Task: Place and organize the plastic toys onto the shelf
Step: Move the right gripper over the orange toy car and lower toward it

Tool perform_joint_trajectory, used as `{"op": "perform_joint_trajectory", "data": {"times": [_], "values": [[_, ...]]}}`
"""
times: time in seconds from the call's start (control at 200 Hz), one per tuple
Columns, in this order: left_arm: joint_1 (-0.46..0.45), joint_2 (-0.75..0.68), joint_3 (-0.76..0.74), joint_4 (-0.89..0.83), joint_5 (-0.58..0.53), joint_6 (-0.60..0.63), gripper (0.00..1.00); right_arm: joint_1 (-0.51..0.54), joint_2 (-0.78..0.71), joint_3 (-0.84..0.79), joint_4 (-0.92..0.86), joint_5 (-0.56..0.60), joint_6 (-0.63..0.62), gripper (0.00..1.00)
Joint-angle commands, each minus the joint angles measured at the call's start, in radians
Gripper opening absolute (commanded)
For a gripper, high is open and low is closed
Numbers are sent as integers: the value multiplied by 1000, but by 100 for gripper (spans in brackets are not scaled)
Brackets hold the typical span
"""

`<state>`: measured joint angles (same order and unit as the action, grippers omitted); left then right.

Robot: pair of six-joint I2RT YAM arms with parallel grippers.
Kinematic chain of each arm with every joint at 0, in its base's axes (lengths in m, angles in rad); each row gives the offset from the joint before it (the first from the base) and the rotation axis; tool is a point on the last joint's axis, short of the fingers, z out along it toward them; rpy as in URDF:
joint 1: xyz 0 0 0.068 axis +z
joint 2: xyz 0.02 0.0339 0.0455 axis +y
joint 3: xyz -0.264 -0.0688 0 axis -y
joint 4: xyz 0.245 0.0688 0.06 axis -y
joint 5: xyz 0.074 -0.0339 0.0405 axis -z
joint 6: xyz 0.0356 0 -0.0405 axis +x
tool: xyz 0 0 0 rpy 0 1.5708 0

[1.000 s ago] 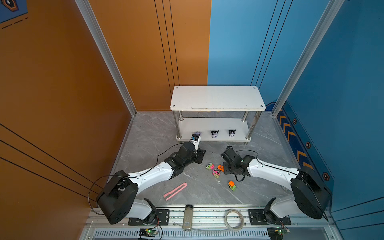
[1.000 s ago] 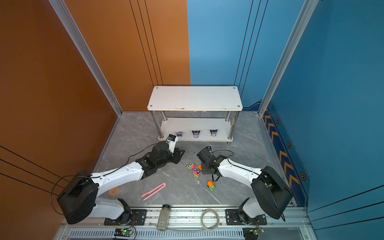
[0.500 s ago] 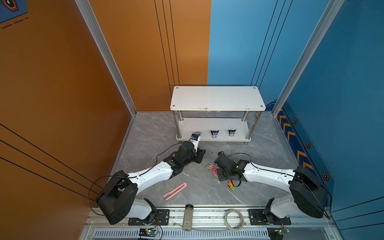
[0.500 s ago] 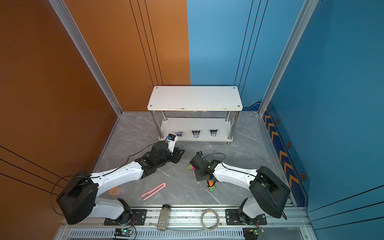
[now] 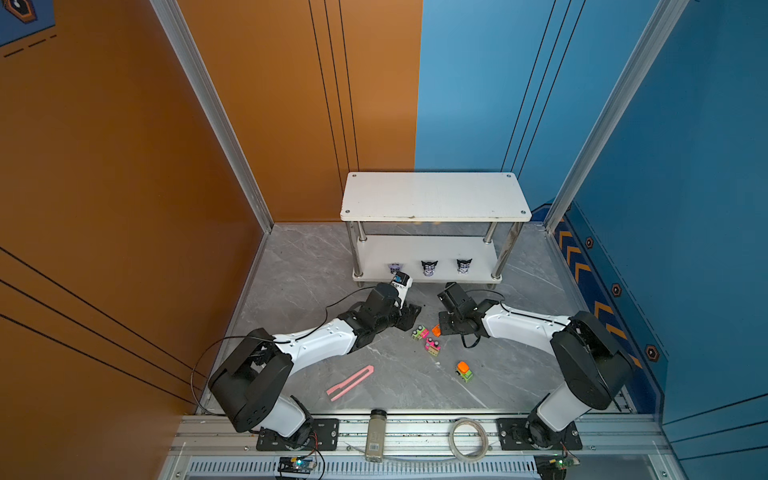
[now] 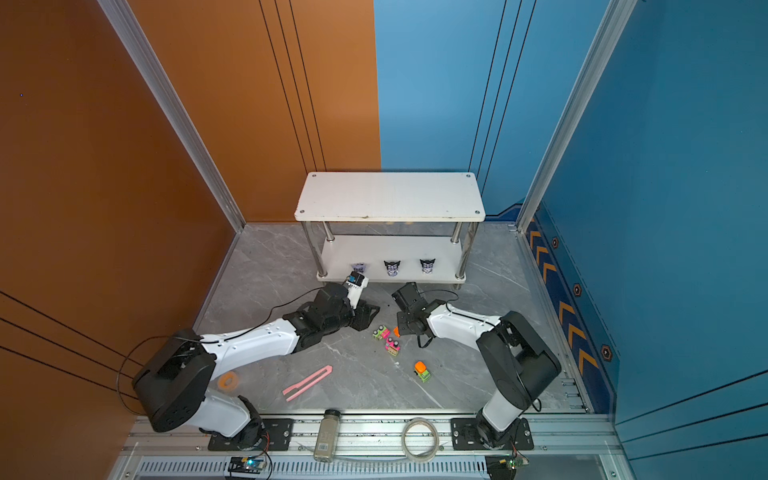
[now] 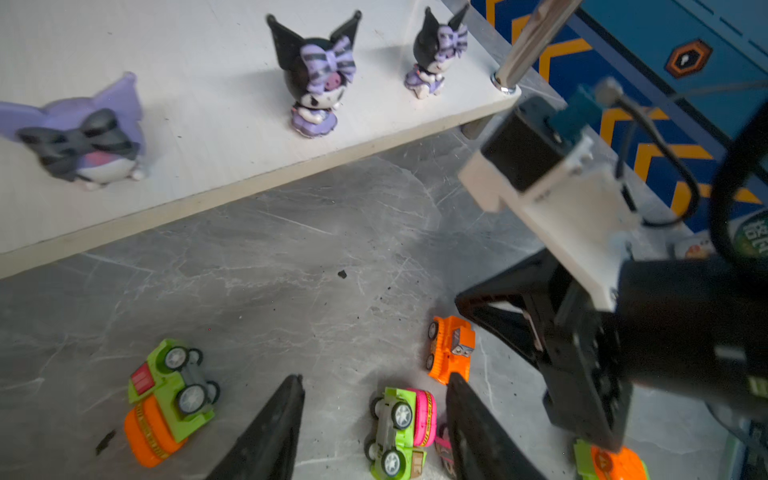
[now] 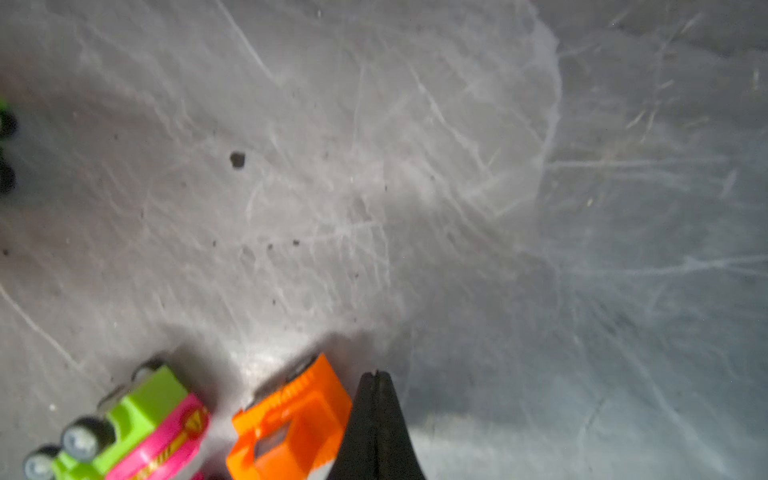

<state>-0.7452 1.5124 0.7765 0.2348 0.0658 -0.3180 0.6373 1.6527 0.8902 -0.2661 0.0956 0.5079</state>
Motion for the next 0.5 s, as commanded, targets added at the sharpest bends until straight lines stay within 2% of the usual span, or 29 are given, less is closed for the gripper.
{"op": "perform_joint_trajectory", "data": {"times": [0.0,0.145,0.33,0.496], "values": [[-22,33,40,-35,50,32,63,-24,33,39,99,-71,-2,0],[-50,61,74,-103,32,83,65,-54,2,20,131,-102,23,0],[-106,116,129,-188,-10,146,66,-112,-145,-81,108,-86,68,0],[-122,176,155,-205,22,134,29,-123,-258,-135,1,-70,87,0]]}}
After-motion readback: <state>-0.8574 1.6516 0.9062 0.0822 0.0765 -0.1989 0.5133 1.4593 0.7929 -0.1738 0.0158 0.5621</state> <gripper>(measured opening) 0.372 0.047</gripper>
